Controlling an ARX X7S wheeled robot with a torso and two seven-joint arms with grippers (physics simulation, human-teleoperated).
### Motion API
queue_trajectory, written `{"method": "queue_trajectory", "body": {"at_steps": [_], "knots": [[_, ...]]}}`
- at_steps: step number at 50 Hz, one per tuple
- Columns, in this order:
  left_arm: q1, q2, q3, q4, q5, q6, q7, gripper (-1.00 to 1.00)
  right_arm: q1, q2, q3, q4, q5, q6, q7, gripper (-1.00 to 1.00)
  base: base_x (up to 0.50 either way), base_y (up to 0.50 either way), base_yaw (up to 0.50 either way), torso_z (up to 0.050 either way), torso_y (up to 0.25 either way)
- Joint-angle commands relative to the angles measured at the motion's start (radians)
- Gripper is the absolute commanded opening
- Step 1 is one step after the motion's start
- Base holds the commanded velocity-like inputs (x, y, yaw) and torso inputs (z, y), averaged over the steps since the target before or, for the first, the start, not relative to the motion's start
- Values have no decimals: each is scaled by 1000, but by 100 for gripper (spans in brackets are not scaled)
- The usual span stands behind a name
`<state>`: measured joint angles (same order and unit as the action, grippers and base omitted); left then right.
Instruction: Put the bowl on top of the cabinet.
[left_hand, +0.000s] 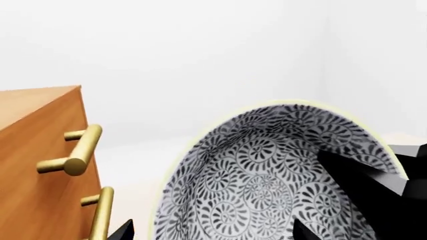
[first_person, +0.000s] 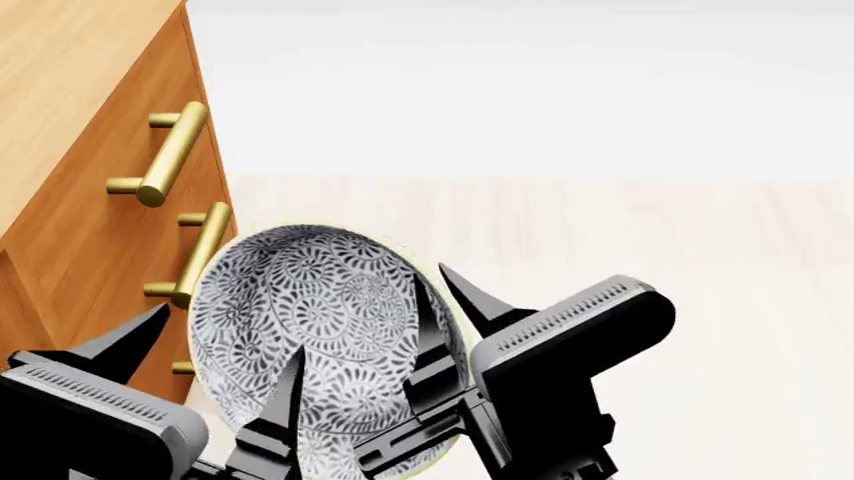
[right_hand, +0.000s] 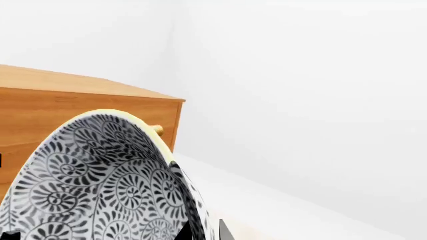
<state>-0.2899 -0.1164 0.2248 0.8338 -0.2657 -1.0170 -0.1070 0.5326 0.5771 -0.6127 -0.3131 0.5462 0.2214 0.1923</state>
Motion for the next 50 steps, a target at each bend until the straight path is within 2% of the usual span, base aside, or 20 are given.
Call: {"method": "queue_trajectory", "body": {"at_steps": [1, 50], "knots": [[13, 4, -43, -20, -34, 50, 16, 100, -3, 3, 2, -7, -20, -9, -3, -100, 0, 0, 0, 0, 0], [-35, -31, -53, -184, -59, 116, -6, 100, -24, 28, -3, -48, -23, -20, -1, -100, 0, 0, 0, 0, 0]]}}
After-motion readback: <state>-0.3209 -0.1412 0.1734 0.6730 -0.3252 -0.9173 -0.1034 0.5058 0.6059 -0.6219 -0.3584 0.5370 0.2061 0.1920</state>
